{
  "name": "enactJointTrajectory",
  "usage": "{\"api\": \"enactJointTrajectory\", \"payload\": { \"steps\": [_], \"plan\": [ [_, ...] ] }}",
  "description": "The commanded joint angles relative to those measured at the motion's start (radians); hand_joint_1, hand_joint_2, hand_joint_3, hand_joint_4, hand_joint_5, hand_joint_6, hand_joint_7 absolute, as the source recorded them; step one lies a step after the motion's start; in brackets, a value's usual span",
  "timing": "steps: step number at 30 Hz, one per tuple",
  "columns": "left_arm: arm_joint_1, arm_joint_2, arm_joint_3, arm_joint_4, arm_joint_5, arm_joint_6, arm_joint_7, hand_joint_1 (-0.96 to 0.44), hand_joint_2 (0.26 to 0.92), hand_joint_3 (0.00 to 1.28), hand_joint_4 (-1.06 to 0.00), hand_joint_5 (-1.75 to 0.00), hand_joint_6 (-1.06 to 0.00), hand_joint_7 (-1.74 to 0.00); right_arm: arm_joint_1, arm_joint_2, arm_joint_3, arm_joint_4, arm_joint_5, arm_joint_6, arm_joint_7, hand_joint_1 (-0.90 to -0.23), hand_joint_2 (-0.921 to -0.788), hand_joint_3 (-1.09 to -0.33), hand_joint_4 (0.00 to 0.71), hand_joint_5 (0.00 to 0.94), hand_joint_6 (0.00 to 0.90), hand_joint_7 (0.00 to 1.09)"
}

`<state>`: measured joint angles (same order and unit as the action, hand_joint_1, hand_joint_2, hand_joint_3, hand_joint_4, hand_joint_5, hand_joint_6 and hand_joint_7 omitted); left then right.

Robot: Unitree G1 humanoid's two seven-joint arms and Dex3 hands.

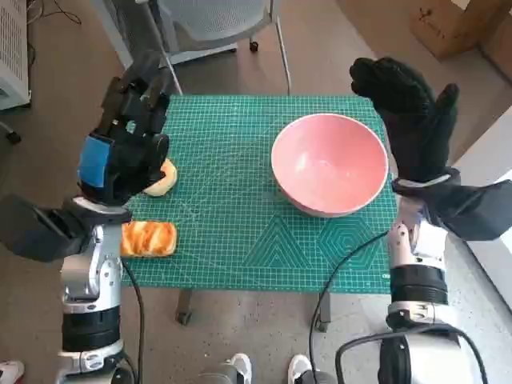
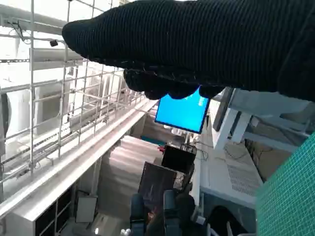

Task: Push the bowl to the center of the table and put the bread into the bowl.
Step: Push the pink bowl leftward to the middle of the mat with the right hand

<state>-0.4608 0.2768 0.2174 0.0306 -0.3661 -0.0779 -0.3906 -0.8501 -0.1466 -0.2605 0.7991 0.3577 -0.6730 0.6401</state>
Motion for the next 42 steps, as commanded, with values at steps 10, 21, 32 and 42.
{"api": "enactJointTrajectory", "payload": {
  "steps": [10, 21, 32, 42],
  "plan": [
    [0.000, -0.005, -0.002, -0.020, -0.002, 0.003, 0.010, -0.69, 0.921, 0.52, -0.05, -0.01, 0.00, -0.40, 0.005, 0.002, 0.005, -0.006, 0.000, 0.012, -0.014, -0.607, -0.921, -0.562, 0.259, 0.004, 0.402, 0.01],
    [-0.003, -0.004, 0.000, -0.011, -0.012, 0.002, 0.000, -0.67, 0.921, 0.53, -0.03, 0.00, 0.00, -0.36, 0.004, 0.001, 0.008, -0.006, -0.001, 0.016, -0.018, -0.610, -0.921, -0.563, 0.259, 0.003, 0.403, 0.01],
    [0.002, -0.008, 0.006, -0.010, -0.020, 0.004, -0.006, -0.67, 0.921, 0.52, -0.04, 0.00, 0.00, -0.36, 0.003, 0.000, 0.006, 0.000, -0.003, 0.011, -0.020, -0.611, -0.921, -0.563, 0.260, 0.002, 0.404, 0.00],
    [0.024, -0.014, 0.013, -0.018, -0.023, 0.006, 0.005, -0.66, 0.921, 0.51, -0.04, 0.00, 0.00, -0.35, -0.071, -0.107, -0.064, 0.234, -0.008, 0.001, -0.045, -0.618, -0.921, -0.572, 0.256, 0.001, 0.395, 0.00]
  ]
}}
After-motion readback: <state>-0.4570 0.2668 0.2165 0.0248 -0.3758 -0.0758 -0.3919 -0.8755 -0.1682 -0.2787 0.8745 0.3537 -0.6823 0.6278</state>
